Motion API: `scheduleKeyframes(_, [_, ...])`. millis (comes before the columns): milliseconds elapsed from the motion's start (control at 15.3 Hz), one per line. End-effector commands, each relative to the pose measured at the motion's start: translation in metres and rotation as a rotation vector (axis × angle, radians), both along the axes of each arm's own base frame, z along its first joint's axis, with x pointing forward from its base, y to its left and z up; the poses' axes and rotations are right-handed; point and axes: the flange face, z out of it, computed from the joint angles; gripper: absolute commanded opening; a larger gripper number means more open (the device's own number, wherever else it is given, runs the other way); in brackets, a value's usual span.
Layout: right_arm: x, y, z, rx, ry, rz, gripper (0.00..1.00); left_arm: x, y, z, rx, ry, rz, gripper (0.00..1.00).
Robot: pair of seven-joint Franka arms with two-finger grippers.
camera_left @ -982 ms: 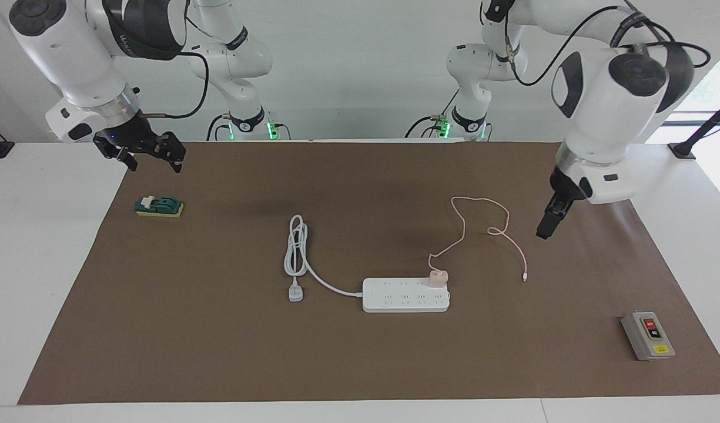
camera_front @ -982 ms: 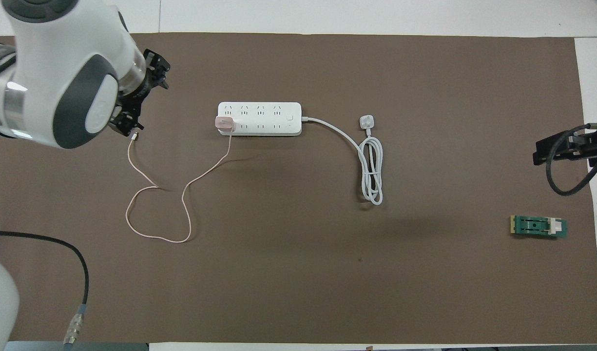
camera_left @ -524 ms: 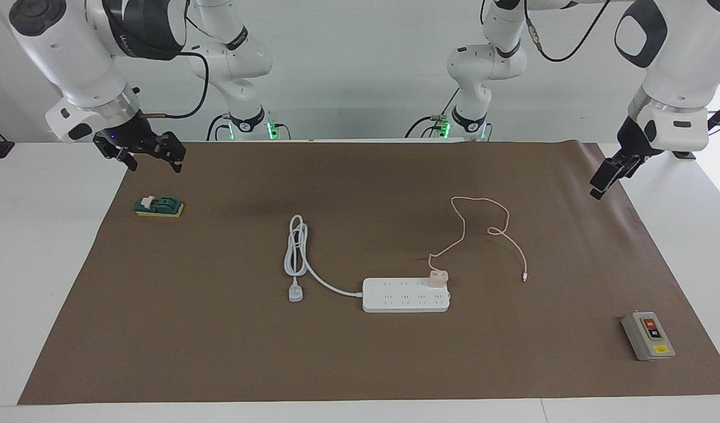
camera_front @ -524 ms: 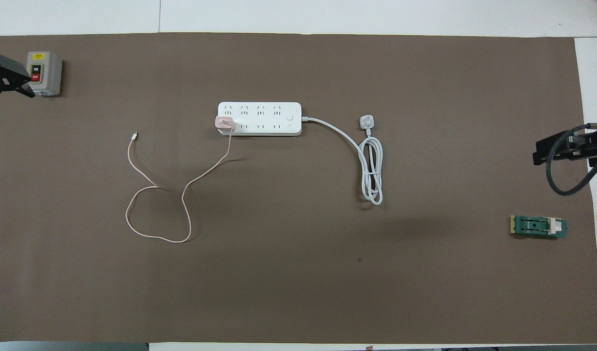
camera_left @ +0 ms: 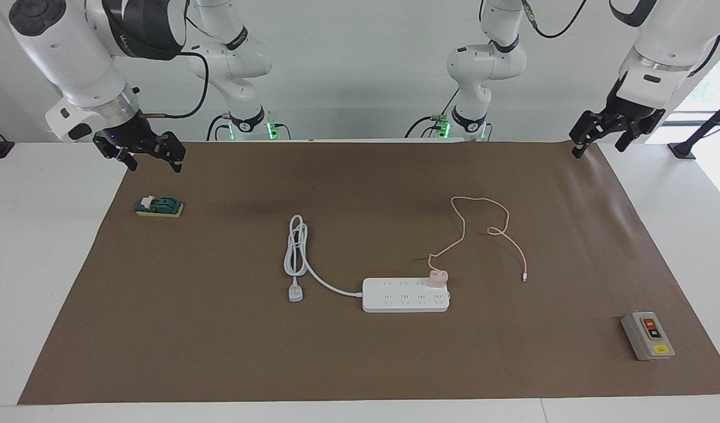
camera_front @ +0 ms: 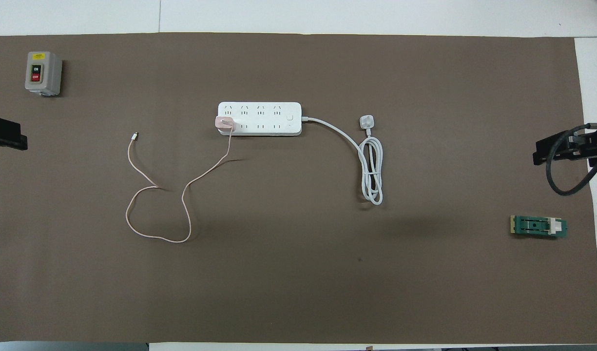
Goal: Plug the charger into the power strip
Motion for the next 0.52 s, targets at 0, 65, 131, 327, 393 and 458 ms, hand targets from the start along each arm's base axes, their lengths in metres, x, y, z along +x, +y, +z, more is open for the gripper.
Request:
scheduleKeyframes(0, [-0.004, -0.002, 0.005, 0.006, 0.003, 0.014, 1.00, -0.012, -0.010, -0.018, -0.053, 0.029, -0.040, 1.00])
scheduleKeyframes(65, [-0.004, -0.001, 0.005, 0.006, 0.003, 0.014, 1.00, -0.014, -0.015, -0.021, -0.054, 0.024, -0.049, 1.00])
scheduleKeyframes(131, [-0.004, -0.001, 0.005, 0.006, 0.003, 0.016, 1.00, -0.016, -0.022, -0.021, -0.055, 0.015, -0.054, 1.00])
scheduleKeyframes(327, [-0.004, -0.002, 0.005, 0.006, 0.003, 0.014, 1.00, -0.019, -0.026, -0.022, -0.070, 0.021, -0.044, 1.00])
scheduleKeyframes(393, [-0.004, -0.002, 0.005, 0.006, 0.003, 0.014, 1.00, -0.020, -0.026, -0.022, -0.070, 0.024, -0.030, 1.00])
scheduleKeyframes(458, [-0.004, -0.002, 0.005, 0.006, 0.003, 0.014, 1.00, -0.020, -0.026, -0.023, -0.070, 0.030, -0.025, 1.00])
